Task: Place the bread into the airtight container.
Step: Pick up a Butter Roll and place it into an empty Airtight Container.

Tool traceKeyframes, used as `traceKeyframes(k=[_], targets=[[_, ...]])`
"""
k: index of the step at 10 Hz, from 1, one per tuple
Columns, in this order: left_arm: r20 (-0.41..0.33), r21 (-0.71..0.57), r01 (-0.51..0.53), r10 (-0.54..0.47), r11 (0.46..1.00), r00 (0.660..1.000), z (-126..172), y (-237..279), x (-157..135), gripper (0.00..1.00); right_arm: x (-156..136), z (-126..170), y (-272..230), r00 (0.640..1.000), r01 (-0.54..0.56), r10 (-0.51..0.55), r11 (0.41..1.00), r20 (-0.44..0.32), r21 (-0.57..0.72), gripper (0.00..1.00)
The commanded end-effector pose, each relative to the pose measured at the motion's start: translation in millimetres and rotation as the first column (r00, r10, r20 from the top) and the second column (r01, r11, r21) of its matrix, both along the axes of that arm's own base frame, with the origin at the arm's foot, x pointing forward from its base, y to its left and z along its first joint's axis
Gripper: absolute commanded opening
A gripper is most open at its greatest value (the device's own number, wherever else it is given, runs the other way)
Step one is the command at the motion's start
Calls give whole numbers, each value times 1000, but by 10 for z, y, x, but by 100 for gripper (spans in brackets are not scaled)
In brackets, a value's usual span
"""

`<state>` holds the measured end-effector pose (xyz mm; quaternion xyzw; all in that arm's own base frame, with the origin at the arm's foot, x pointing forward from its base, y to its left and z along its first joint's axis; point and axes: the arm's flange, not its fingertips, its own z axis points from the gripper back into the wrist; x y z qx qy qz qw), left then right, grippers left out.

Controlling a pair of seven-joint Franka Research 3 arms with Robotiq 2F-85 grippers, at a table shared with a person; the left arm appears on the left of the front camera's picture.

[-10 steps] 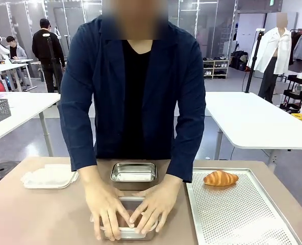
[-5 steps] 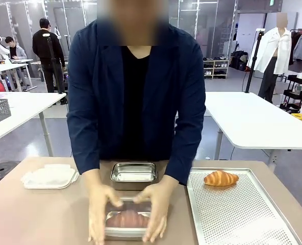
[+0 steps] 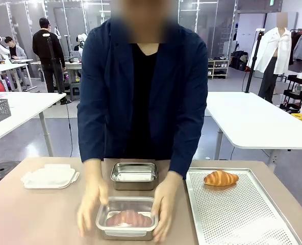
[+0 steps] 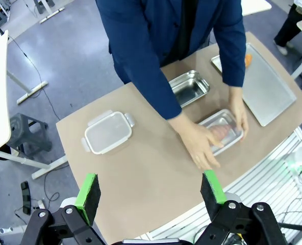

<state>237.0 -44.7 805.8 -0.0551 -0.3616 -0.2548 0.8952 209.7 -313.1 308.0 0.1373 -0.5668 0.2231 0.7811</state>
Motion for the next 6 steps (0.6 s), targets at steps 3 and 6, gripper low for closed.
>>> traceKeyframes(k=[3,6], targets=[[0,-4,8,-8,1000,1000,0,-3,-5,100,-5,-33,10,1000,-6,6,1000,-2,12,100],[0,-4,8,-8,1000,1000,0,-3,-5,100,-5,-33,10,1000,-6,6,1000,-2,12,100]])
